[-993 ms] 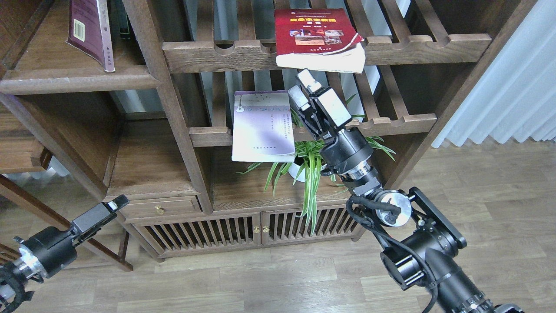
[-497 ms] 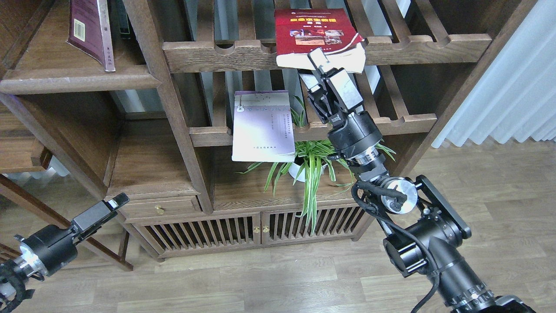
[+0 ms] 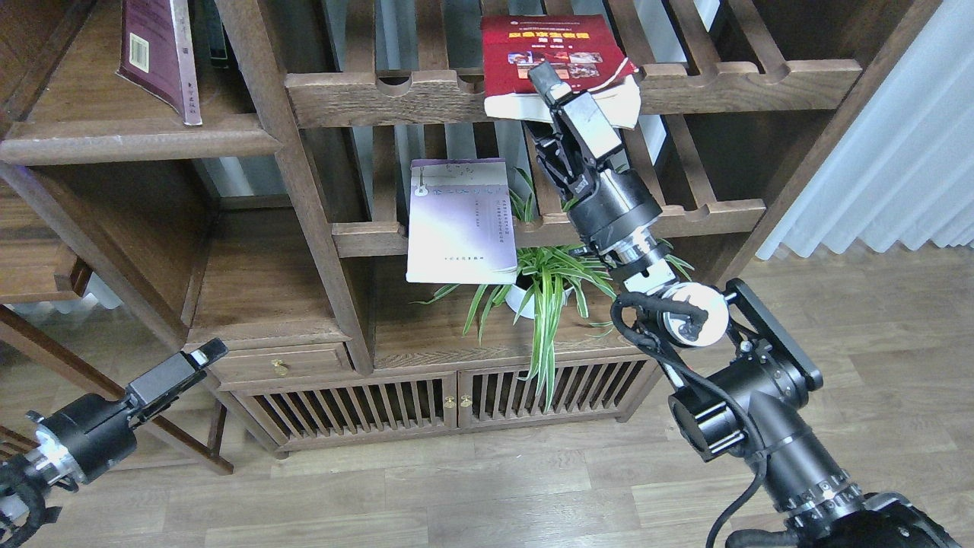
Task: Organize books on shelf
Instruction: 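Pull the red-and-white book off the top shelf with the right gripper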
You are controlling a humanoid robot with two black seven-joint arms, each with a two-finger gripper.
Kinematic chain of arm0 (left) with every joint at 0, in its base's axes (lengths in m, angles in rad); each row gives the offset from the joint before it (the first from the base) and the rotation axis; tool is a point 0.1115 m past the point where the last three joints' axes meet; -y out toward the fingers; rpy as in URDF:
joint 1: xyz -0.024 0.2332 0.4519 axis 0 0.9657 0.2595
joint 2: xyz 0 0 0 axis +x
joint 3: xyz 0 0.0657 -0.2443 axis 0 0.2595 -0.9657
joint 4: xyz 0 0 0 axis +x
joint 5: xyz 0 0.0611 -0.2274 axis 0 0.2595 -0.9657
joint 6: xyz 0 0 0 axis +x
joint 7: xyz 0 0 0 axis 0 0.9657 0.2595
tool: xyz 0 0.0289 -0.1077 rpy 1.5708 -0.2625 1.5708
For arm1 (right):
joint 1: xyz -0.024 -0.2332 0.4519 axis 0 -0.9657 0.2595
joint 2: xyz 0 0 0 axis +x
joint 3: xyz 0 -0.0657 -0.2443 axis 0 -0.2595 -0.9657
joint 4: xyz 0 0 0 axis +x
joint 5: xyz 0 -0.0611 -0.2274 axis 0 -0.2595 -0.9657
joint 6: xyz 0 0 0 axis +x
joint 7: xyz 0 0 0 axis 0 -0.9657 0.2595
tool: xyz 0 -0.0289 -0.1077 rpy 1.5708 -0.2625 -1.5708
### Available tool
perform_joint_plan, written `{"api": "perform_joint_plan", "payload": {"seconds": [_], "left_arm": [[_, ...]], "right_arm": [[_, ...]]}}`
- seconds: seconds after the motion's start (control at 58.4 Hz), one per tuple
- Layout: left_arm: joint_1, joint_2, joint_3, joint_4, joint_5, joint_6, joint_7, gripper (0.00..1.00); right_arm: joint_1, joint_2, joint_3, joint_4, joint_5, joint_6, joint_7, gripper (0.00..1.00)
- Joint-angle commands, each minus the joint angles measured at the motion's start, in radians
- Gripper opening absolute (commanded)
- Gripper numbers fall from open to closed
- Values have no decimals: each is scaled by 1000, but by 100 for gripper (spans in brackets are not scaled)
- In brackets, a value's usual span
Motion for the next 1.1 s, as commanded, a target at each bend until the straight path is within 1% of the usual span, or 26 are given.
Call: {"api": "perform_joint_plan", "payload": {"seconds": [0.0, 0.24, 0.308, 0.343, 0.36, 0.428, 0.445, 0.48, 0.514, 0.617, 0.736, 0.822, 0.908, 0.959, 0.993, 1.062, 1.079], "left_arm": [[0, 0, -3, 0, 0, 0, 0, 100], [-1, 0, -3, 0, 0, 0, 0, 100], [-1, 0, -3, 0, 0, 0, 0, 100], [-1, 0, -3, 0, 0, 0, 0, 100], [-1, 0, -3, 0, 0, 0, 0, 100], [-1, 0, -3, 0, 0, 0, 0, 100], [-1, 0, -3, 0, 0, 0, 0, 100], [-1, 0, -3, 0, 0, 0, 0, 100], [-1, 0, -3, 0, 0, 0, 0, 100], [-1, 0, -3, 0, 0, 0, 0, 100], [-1, 0, -3, 0, 0, 0, 0, 100], [-1, 0, -3, 0, 0, 0, 0, 100], [-3, 0, -3, 0, 0, 0, 0, 100], [-3, 0, -3, 0, 0, 0, 0, 100], [-5, 0, -3, 0, 0, 0, 0, 100], [-5, 0, -3, 0, 0, 0, 0, 100], [-5, 0, -3, 0, 0, 0, 0, 100]], "right_arm": [[1, 0, 2, 0, 1, -1, 0, 91], [1, 0, 26, 0, 1, -1, 19, 89], [1, 0, 38, 0, 1, -1, 19, 86], [1, 0, 41, -2, 1, -1, 19, 82], [1, 0, 48, -2, 1, -1, 19, 78], [0, 0, 60, 0, 2, 0, 20, 69], [-2, 0, 61, 0, 1, 0, 19, 65], [-5, 0, 61, 0, 1, 0, 19, 64], [-9, 0, 57, 0, -1, -1, 19, 60], [-12, 0, 48, -2, -3, -1, 19, 56], [-21, 0, 51, -5, -3, -3, 20, 43], [-26, 0, 55, -5, -3, -1, 22, 36], [-34, 0, 55, -3, -3, 6, 22, 26], [-40, 0, 57, -2, -1, 11, 23, 17], [-45, 0, 58, 0, -1, 12, 25, 14], [-63, 0, 61, 6, -1, 44, 26, 4], [-66, 0, 61, 6, -1, 54, 26, 4]]}}
